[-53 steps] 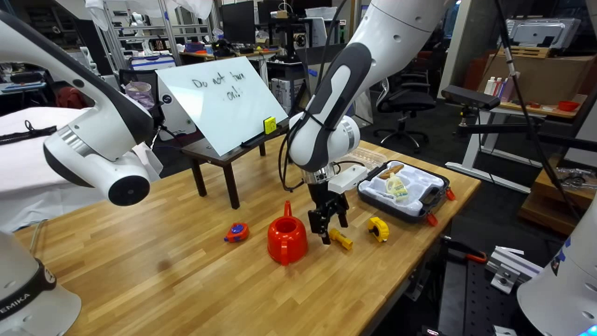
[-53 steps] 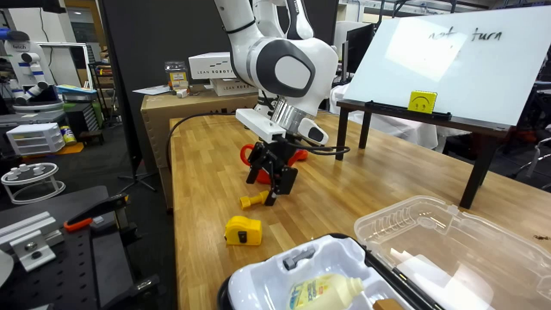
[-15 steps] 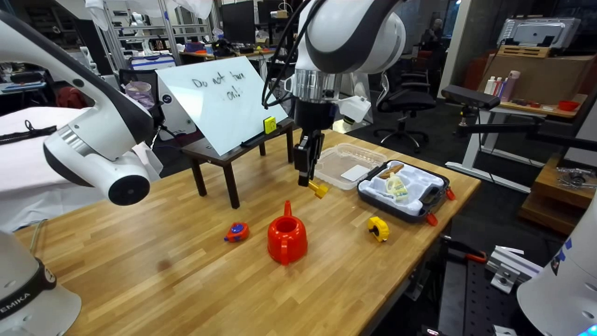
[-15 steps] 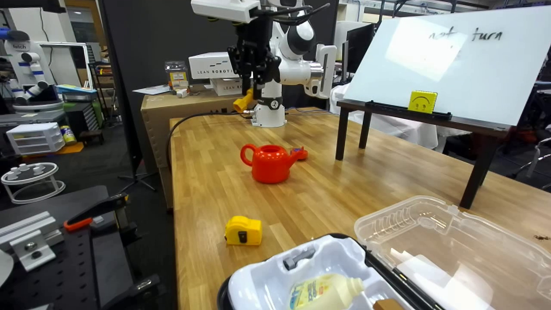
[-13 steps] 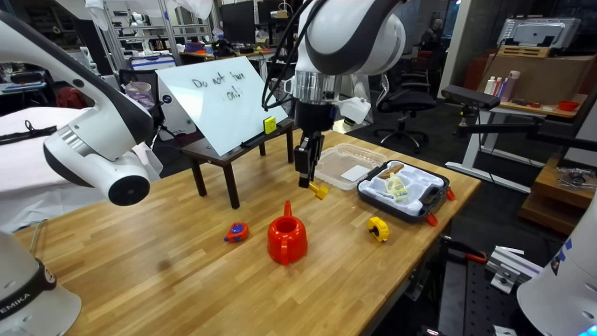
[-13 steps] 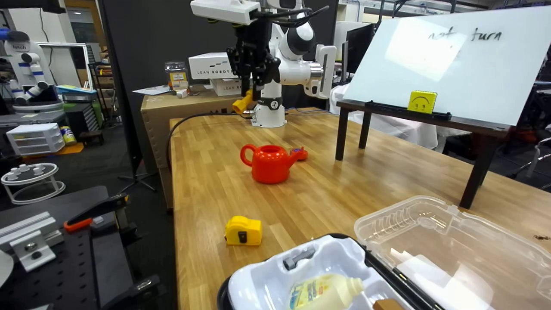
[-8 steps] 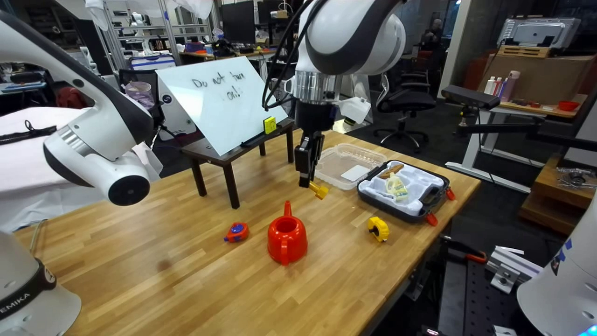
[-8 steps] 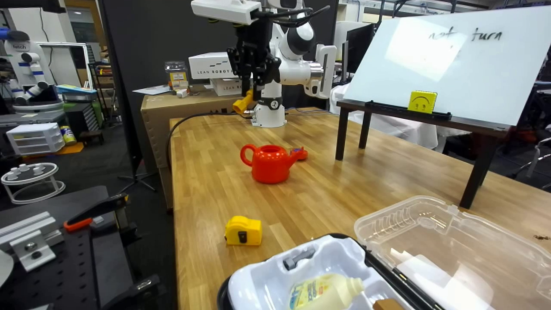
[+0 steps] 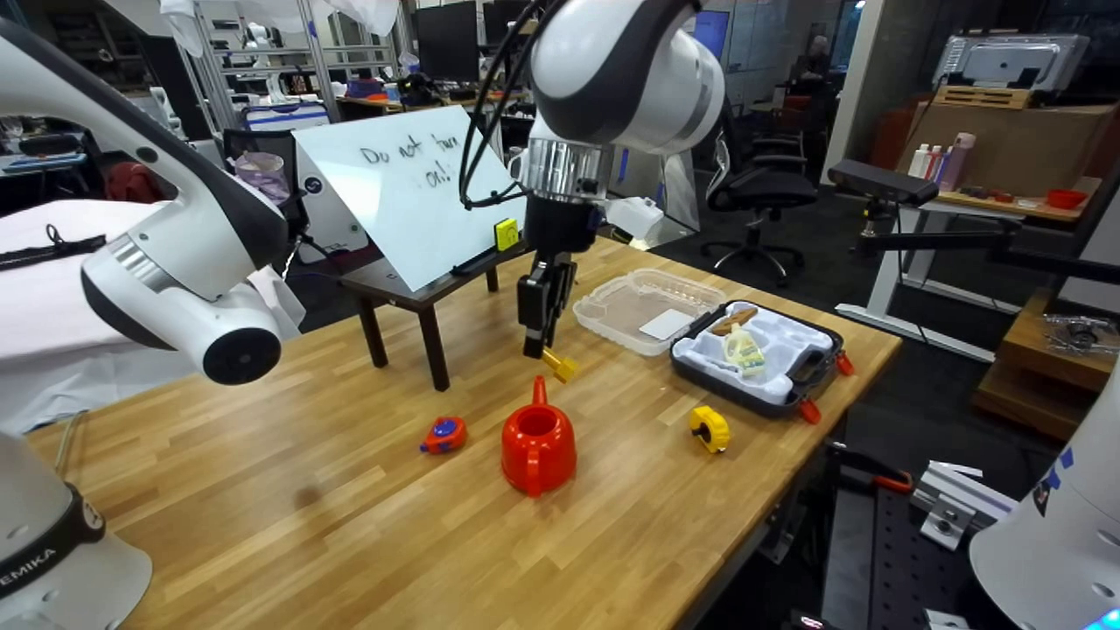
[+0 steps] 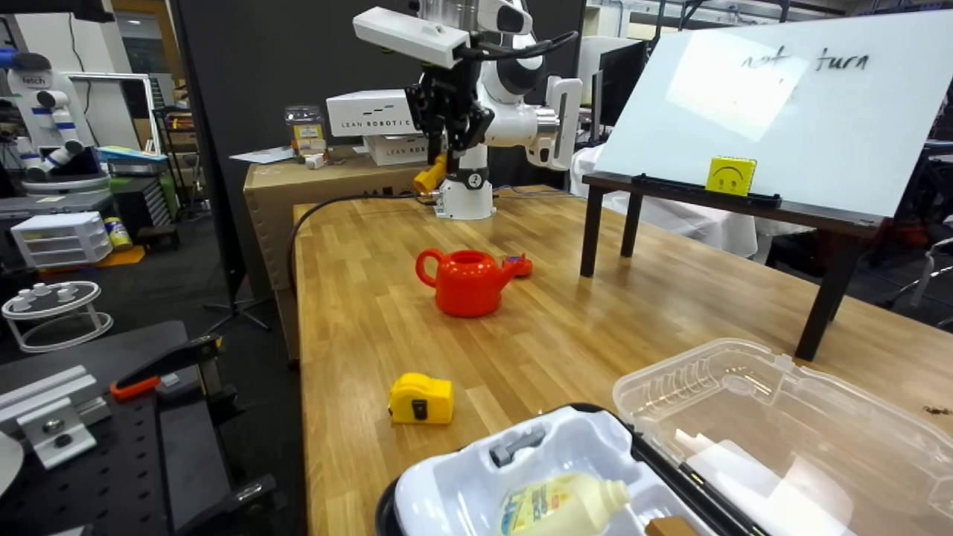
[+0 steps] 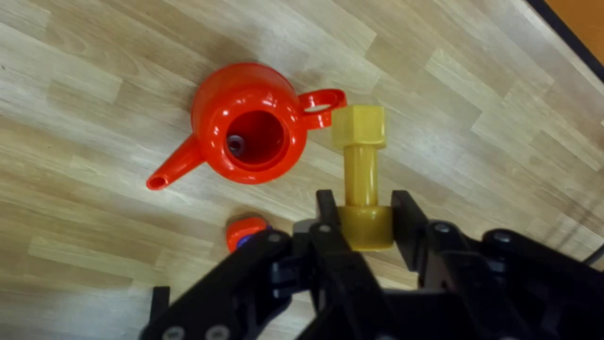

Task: Put the yellow toy dumbbell in the orange toy teapot

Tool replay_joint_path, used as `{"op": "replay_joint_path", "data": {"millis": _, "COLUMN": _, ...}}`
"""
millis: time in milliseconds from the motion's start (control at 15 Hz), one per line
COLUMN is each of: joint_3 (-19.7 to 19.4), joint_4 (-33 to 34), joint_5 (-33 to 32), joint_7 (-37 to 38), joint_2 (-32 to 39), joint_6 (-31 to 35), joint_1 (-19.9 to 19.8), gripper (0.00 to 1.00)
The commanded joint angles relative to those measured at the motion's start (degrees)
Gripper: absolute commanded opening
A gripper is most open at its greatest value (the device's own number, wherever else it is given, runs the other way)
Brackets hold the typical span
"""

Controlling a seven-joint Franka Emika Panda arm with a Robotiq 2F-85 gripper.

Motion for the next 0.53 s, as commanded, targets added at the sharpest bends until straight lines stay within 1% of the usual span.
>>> {"op": "replay_joint_path", "data": {"millis": 0, "joint_3": 1.13, "joint_4": 5.85, "joint_5": 7.52, "joint_7": -7.07, "joint_2": 5.31, "joint_6": 0.03, "joint_1": -1.15, "gripper": 0.08}}
{"op": "replay_joint_path", "data": {"millis": 200, "joint_3": 1.95, "joint_4": 9.32, "joint_5": 13.48, "joint_7": -12.08, "joint_2": 9.15, "joint_6": -0.75, "joint_1": -3.04, "gripper": 0.08}}
{"op": "replay_joint_path", "data": {"millis": 267, "joint_3": 1.57, "joint_4": 7.19, "joint_5": 10.12, "joint_7": -8.77, "joint_2": 7.37, "joint_6": 0.04, "joint_1": -2.13, "gripper": 0.08}}
{"op": "replay_joint_path", "data": {"millis": 333, "joint_3": 1.66, "joint_4": 7.73, "joint_5": 10.3, "joint_7": -9.22, "joint_2": 8.24, "joint_6": 0.05, "joint_1": -2.47, "gripper": 0.33}}
{"op": "replay_joint_path", "data": {"millis": 467, "joint_3": 1.8, "joint_4": 7.67, "joint_5": 10.18, "joint_7": -9.05, "joint_2": 8.28, "joint_6": 0.05, "joint_1": -2.47, "gripper": 0.33}}
